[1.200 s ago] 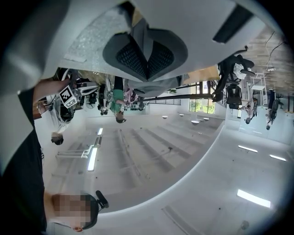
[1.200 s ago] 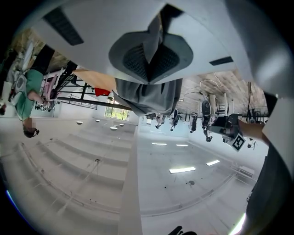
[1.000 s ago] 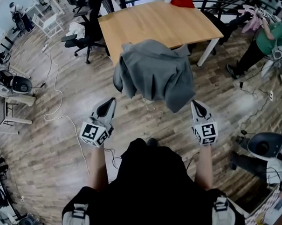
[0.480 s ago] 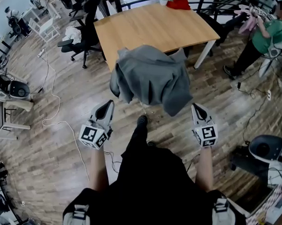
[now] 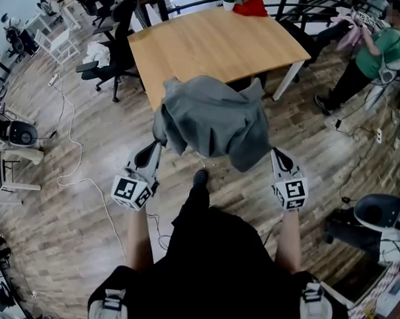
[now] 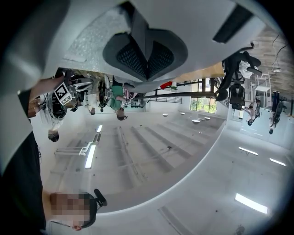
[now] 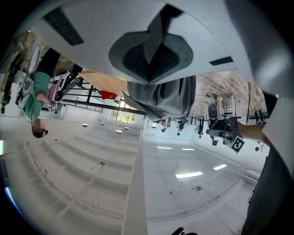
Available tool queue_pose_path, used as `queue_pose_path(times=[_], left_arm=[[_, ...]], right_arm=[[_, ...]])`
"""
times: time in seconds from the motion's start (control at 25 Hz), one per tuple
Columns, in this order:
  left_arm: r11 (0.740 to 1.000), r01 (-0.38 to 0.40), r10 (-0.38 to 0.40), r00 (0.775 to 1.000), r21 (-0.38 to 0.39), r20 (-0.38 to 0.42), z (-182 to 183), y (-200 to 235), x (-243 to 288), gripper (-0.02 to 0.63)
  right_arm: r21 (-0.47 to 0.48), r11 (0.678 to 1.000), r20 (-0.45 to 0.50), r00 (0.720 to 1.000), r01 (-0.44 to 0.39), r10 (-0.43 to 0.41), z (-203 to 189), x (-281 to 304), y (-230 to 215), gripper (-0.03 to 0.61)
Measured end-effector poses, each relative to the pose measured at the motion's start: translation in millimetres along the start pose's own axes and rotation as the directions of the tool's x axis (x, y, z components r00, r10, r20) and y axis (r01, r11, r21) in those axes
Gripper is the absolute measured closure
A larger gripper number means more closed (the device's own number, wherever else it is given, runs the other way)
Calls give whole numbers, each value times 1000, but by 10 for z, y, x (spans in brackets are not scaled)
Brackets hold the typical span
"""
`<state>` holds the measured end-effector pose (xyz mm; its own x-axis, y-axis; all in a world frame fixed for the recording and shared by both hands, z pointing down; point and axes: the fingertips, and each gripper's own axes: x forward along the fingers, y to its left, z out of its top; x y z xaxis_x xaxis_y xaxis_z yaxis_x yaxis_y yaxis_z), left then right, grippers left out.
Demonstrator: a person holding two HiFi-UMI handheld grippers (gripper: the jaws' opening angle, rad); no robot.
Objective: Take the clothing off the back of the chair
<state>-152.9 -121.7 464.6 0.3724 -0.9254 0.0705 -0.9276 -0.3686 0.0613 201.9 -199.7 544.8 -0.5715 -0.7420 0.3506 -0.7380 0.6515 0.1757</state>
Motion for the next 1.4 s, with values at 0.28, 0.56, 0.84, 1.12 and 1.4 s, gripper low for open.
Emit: queue_pose_path(times=[0.28, 0.56, 0.84, 1.12, 1.4], left_arm=[[1000, 12, -12, 1000, 2, -8, 64, 360, 297, 612], [999, 35, -35, 999, 3, -10, 106, 622, 636, 612], [998, 58, -58, 998, -4, -11, 118, 911, 988, 612], [997, 75, -75, 997, -15, -16, 111, 1163, 1272, 612], [993, 111, -112, 993, -30, -35, 57, 1332, 1516, 612]], right_arm=[[2, 1000, 10, 1000, 15, -15, 113, 340, -88, 580], [-15, 1000, 7, 1000, 25, -25, 254, 618, -202, 580], [-14, 998, -41, 998, 56, -56, 286, 909, -338, 580], [-22, 998, -53, 996, 65, -66, 359, 1126, -397, 580], [-36, 996, -27, 997, 76, -77, 500, 1309, -418, 578]])
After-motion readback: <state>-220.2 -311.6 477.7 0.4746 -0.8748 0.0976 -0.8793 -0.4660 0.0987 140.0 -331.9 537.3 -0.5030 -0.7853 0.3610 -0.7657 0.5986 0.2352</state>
